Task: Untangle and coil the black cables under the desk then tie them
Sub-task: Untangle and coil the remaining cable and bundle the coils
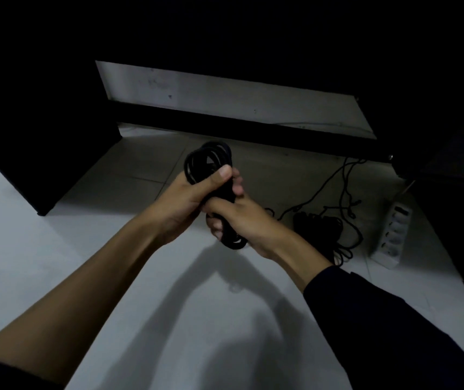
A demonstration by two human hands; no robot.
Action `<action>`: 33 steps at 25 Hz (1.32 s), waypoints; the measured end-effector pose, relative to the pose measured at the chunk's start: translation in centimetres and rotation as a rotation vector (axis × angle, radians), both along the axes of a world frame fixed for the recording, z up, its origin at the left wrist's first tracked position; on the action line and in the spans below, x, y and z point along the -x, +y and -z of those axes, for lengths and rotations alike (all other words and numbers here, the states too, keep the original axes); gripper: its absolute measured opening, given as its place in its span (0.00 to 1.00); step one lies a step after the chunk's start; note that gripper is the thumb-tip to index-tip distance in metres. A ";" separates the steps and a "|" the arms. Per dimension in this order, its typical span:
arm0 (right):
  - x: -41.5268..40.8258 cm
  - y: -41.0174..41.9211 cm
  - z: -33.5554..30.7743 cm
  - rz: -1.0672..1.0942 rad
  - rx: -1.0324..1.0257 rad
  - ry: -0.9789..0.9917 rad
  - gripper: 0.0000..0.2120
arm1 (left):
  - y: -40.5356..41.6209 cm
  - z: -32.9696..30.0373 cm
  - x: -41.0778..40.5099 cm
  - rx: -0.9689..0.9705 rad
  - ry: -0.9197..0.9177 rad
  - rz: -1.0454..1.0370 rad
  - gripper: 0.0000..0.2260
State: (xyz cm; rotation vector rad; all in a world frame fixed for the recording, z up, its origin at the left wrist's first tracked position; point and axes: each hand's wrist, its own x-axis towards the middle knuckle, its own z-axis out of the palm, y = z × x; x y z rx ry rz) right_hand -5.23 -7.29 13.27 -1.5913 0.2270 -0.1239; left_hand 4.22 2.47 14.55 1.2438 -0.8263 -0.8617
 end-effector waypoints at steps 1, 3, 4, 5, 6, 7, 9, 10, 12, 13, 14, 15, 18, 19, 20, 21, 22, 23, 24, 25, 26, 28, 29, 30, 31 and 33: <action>-0.2 0.1 -0.2 0.004 -0.044 -0.004 0.13 | -0.1 -0.1 0.1 -0.010 -0.011 0.012 0.15; -0.4 0.0 -0.2 0.021 -0.032 -0.004 0.17 | -0.2 0.1 0.8 -0.045 0.000 0.039 0.15; -0.4 0.0 -0.1 0.018 0.001 -0.002 0.16 | -0.2 0.2 1.0 -0.049 0.027 0.044 0.14; -0.3 -0.2 0.0 0.010 0.017 0.000 0.13 | -0.3 0.3 1.0 -0.043 0.045 0.047 0.14; -0.1 -0.4 0.1 0.000 0.044 0.000 0.11 | -0.2 0.5 0.9 -0.034 0.048 0.051 0.15; -0.1 -0.7 0.1 -0.020 0.069 -0.003 0.09 | -0.2 0.5 0.5 -0.021 0.039 0.055 0.18; 0.1 -1.3 0.2 -0.091 0.122 0.008 0.03 | -0.2 0.6 -0.2 0.001 0.055 0.052 0.19; 0.1 -1.6 0.4 -0.116 0.147 0.024 0.07 | -0.4 0.7 -0.5 0.023 0.097 0.034 0.17; 0.0 -1.8 0.6 -0.120 0.156 0.046 0.12 | -0.7 1.0 -0.8 0.073 0.142 -0.019 0.14; -0.1 -1.8 0.6 -0.116 0.156 0.042 0.12 | -0.9 1.0 -0.9 0.084 0.125 -0.051 0.14; -0.2 -1.8 0.6 -0.113 0.173 0.036 0.12 | -1.0 1.0 -1.0 0.098 0.114 -0.075 0.15; -0.2 -1.7 0.6 -0.099 0.200 0.035 0.12 | -1.1 1.0 -1.2 0.110 0.127 -0.099 0.15; -0.4 -1.5 1.1 -0.014 0.336 -0.009 0.14 | -1.4 0.9 -1.2 0.129 0.259 -0.173 0.13; -0.5 -1.2 1.4 0.025 0.338 -0.019 0.13 | -1.6 1.0 -0.9 0.141 0.284 -0.199 0.13; -0.5 -0.9 1.7 0.057 0.301 -0.026 0.10 | -1.8 1.1 -0.6 0.152 0.286 -0.221 0.12; -0.7 -0.5 2.1 0.077 0.248 -0.027 0.08 | -2.0 1.3 -0.3 0.168 0.280 -0.239 0.11; -0.8 -0.2 2.4 0.093 0.187 -0.026 0.06 | -2.1 1.5 -0.1 0.184 0.285 -0.249 0.10; -0.9 0.0 2.6 0.112 0.142 -0.019 0.06 | -2.1 1.7 0.1 0.197 0.311 -0.246 0.10; -0.9 0.1 2.7 0.135 0.105 -0.011 0.07 | -2.0 1.9 0.2 0.204 0.346 -0.227 0.09; -0.9 0.2 2.8 0.154 0.088 0.002 0.09 | -2.0 2.0 0.2 0.203 0.366 -0.210 0.09; -1.0 0.1 2.9 0.162 0.090 0.013 0.12 | -2.1 2.0 0.1 0.187 0.359 -0.216 0.09; -1.2 -0.2 3.1 0.136 0.188 0.018 0.17 | -2.4 1.6 -0.5 0.168 0.351 -0.286 0.09; -1.2 -0.8 3.2 0.115 0.293 0.022 0.21 | -2.5 1.1 -1.2 0.178 0.392 -0.331 0.10; -1.0 -1.4 3.2 0.094 0.426 0.039 0.24 | -2.3 0.5 -2.0 0.191 0.434 -0.359 0.11; -0.6 -2.2 3.2 0.076 0.567 0.070 0.25 | -1.8 -0.1 -3.0 0.189 0.446 -0.362 0.11; 0.2 -4.1 3.2 0.042 0.743 0.104 0.18 | -0.6 -0.9 -4.6 0.092 0.345 -0.314 0.12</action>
